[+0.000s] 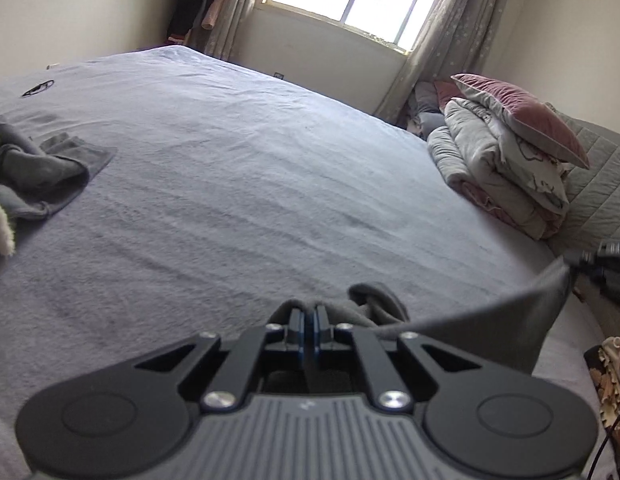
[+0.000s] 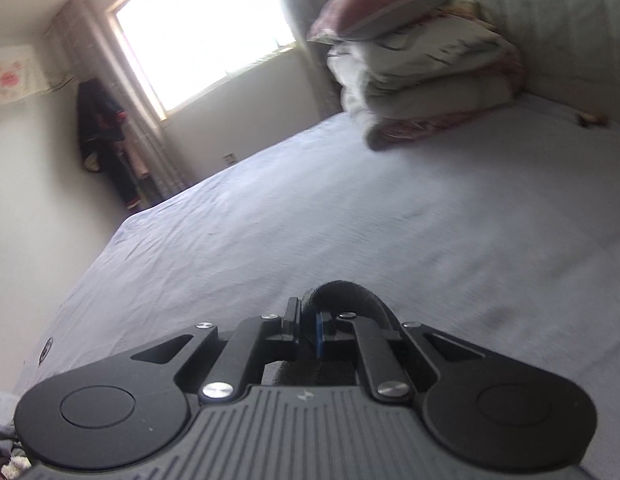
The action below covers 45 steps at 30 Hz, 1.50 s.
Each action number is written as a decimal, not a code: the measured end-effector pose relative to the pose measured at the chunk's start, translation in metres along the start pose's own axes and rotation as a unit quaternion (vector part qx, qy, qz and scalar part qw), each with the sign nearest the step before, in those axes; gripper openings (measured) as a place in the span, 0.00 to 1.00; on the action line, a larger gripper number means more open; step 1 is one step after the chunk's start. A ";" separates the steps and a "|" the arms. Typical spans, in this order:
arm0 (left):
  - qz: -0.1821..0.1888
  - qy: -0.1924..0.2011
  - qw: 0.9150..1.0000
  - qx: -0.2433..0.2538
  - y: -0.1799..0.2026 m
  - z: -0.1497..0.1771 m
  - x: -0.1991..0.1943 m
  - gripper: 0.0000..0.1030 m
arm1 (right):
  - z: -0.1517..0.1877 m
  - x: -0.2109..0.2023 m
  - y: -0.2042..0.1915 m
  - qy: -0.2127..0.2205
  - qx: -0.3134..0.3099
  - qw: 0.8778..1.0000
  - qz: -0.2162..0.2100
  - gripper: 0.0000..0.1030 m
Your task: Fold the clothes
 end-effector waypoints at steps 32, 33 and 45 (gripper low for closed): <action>-0.114 -0.003 0.993 0.035 -0.061 -0.008 0.016 0.13 | 0.037 0.084 -0.117 -0.086 -0.083 0.990 -0.072 0.25; -0.105 0.000 0.994 0.043 -0.055 -0.009 0.016 0.18 | 0.038 0.082 -0.115 -0.086 -0.085 0.990 -0.070 0.27; -0.004 0.005 0.991 0.136 0.019 0.006 0.019 0.48 | 0.071 0.059 -0.058 -0.126 -0.111 0.985 -0.031 0.36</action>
Point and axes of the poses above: each gripper's, at about its wrist camera, not at the fingertips, and x roughly the way its jaws point, y to its right, z to its underside, the point moved 8 cm from there along x, roughly the way its jaws point, and after that the axes turned 2 degrees about x, right-handed, at the moved point
